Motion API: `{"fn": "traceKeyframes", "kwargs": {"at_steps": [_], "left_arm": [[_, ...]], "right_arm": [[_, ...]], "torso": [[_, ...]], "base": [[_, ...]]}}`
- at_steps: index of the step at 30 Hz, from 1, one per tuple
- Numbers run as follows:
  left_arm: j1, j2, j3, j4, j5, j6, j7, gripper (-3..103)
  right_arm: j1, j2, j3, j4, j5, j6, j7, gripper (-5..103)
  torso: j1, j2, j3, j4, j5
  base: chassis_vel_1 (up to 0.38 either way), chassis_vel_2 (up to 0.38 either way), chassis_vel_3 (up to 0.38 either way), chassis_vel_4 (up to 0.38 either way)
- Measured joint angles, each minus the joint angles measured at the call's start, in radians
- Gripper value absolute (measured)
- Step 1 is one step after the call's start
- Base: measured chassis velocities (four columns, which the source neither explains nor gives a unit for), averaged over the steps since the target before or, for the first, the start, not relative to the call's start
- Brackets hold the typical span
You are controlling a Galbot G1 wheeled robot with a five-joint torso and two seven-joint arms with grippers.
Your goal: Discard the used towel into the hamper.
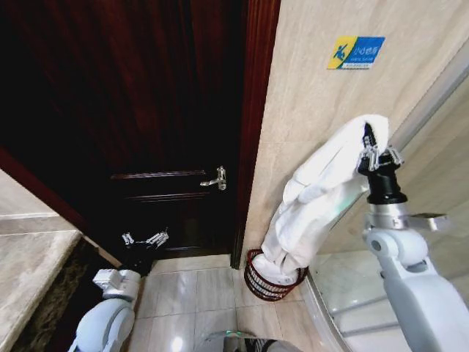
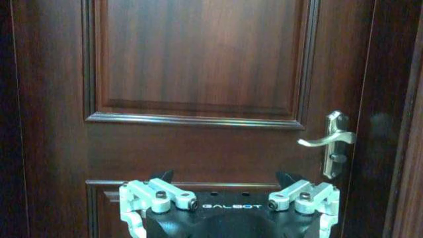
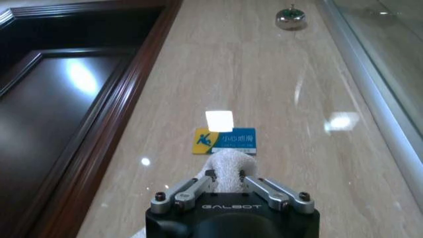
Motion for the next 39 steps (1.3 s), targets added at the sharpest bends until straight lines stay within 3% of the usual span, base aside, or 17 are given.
{"fn": "traceKeyframes", "kwargs": {"at_steps": [16, 39], "left_arm": [[0.0, 0.0, 0.0, 0.0, 0.0, 0.0, 0.0, 100], [0.0, 0.0, 0.0, 0.0, 0.0, 0.0, 0.0, 100]], "right_arm": [[-0.105, 0.062, 0.01, 0.04, -0.033, 0.025, -0.023, 8], [-0.121, 0.101, -0.001, -0.023, -0.062, 0.07, -0.042, 8]], "torso": [[0.0, 0.0, 0.0, 0.0, 0.0], [0.0, 0.0, 0.0, 0.0, 0.0001]], "base": [[0.0, 0.0, 0.0, 0.0], [0.0, 0.0, 0.0, 0.0]]}}
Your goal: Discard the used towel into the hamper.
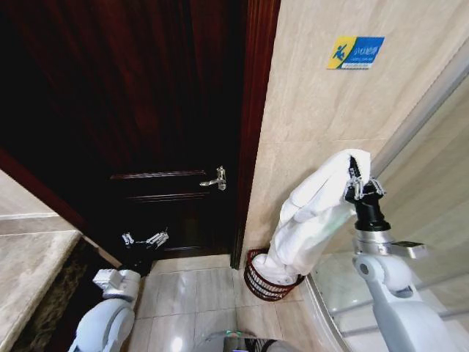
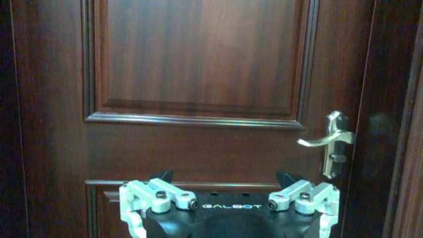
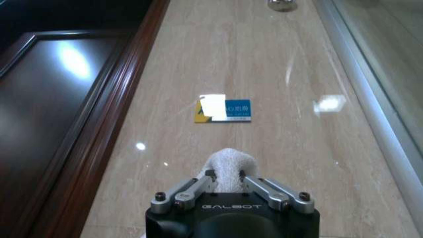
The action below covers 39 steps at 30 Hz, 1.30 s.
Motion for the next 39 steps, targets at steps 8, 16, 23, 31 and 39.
{"fn": "traceKeyframes", "kwargs": {"at_steps": [8, 16, 23, 31, 39], "left_arm": [[0.0, 0.0, 0.0, 0.0, 0.0, 0.0, 0.0, 100], [0.0, 0.0, 0.0, 0.0, 0.0, 0.0, 0.0, 100], [0.0, 0.0, 0.0, 0.0, 0.0, 0.0, 0.0, 100], [0.0, 0.0, 0.0, 0.0, 0.0, 0.0, 0.0, 100], [0.0, 0.0, 0.0, 0.0, 0.0, 0.0, 0.0, 100]], "right_arm": [[0.001, 0.01, -0.011, -0.033, -0.005, 0.014, -0.006, 8], [0.006, 0.024, -0.024, -0.071, -0.015, 0.026, -0.02, 8], [-0.001, 0.044, -0.031, -0.114, -0.019, 0.042, -0.042, 8], [0.003, 0.05, -0.039, -0.157, -0.02, 0.056, -0.064, 8], [0.009, 0.063, -0.047, -0.221, -0.028, 0.076, -0.086, 8]], "torso": [[0.0, 0.0, 0.0, 0.0, 0.0001], [0.0, 0.0, 0.0, 0.0, 0.0001], [0.0, 0.0, 0.0, 0.0, 0.0001], [0.0, 0.0, 0.0, 0.0, 0.0], [0.0, 0.0, 0.0, 0.0, 0.0002]], "base": [[0.0, 0.0, 0.0, 0.0], [0.0, 0.0, 0.0, 0.0], [0.0, 0.0, 0.0, 0.0], [0.0, 0.0, 0.0, 0.0], [0.0, 0.0, 0.0, 0.0]]}}
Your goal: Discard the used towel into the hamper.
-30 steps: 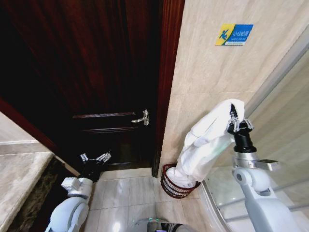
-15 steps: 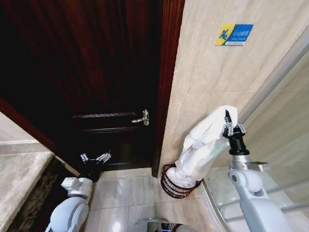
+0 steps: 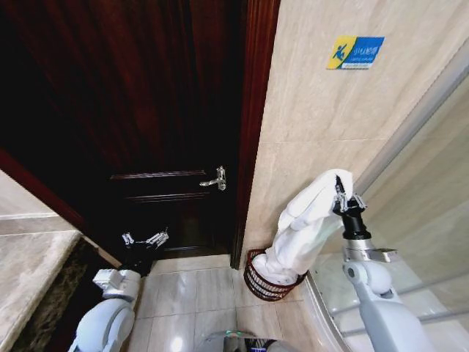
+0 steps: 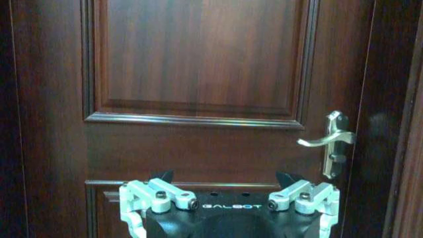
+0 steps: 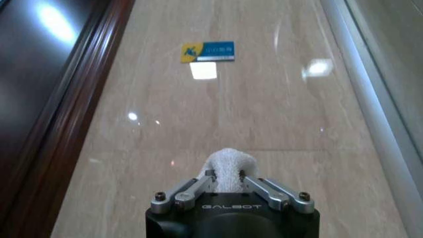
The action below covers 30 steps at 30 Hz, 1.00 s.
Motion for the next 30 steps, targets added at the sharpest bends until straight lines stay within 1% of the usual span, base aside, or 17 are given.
{"fn": "traceKeyframes", "kwargs": {"at_steps": [11, 20, 30], "left_arm": [[0.0, 0.0, 0.0, 0.0, 0.0, 0.0, 0.0, 100], [0.0, 0.0, 0.0, 0.0, 0.0, 0.0, 0.0, 100], [0.0, 0.0, 0.0, 0.0, 0.0, 0.0, 0.0, 100]], "right_arm": [[0.006, 0.016, -0.01, -0.064, -0.011, 0.023, -0.013, 8], [0.011, 0.028, -0.027, -0.084, -0.024, 0.03, -0.016, 8], [0.004, 0.082, -0.077, -0.101, -0.075, 0.046, -0.017, 8]], "torso": [[0.0, 0.0, 0.0, 0.0, -0.0001], [0.0, 0.0, 0.0, 0.0, -0.0002], [0.0, 0.0, 0.0, 0.0, -0.0002]], "base": [[0.0, 0.0, 0.0, 0.0], [0.0, 0.0, 0.0, 0.0], [0.0, 0.0, 0.0, 0.0]]}}
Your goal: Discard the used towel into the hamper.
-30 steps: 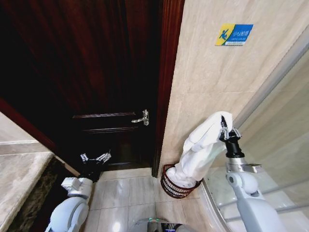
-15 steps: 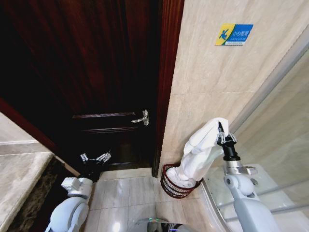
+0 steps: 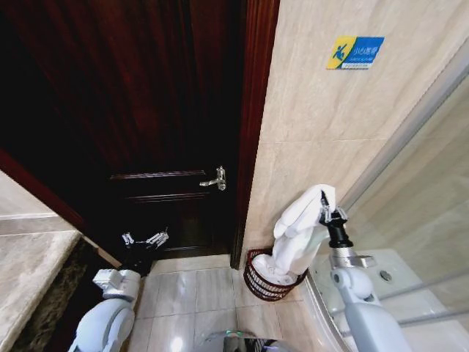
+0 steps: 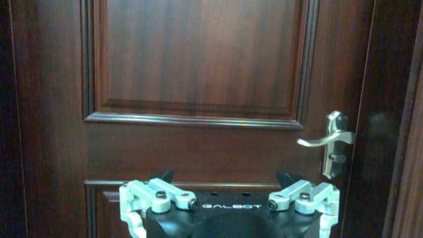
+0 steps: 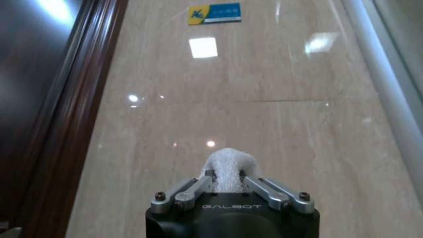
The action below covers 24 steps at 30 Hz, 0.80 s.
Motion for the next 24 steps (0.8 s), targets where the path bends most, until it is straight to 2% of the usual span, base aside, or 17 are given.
{"fn": "traceKeyframes", "kwargs": {"at_steps": [15, 22, 24], "left_arm": [[0.0, 0.0, 0.0, 0.0, 0.0, 0.0, 0.0, 100], [0.0, 0.0, 0.0, 0.0, 0.0, 0.0, 0.0, 100], [0.0, 0.0, 0.0, 0.0, 0.0, 0.0, 0.0, 100]], "right_arm": [[0.01, 0.058, -0.075, 0.005, -0.062, -0.002, 0.036, 8], [-0.004, 0.078, -0.088, -0.005, -0.035, -0.013, 0.05, 8], [-0.015, 0.087, -0.088, -0.012, 0.0, -0.027, 0.07, 8]], "torso": [[0.0, 0.0, 0.0, 0.0001, 0.0], [0.0, 0.0, 0.0, 0.0, 0.0], [0.0, 0.0, 0.0, 0.0, 0.0]], "base": [[0.0, 0.0, 0.0, 0.0], [0.0, 0.0, 0.0, 0.0], [0.0, 0.0, 0.0, 0.0]]}}
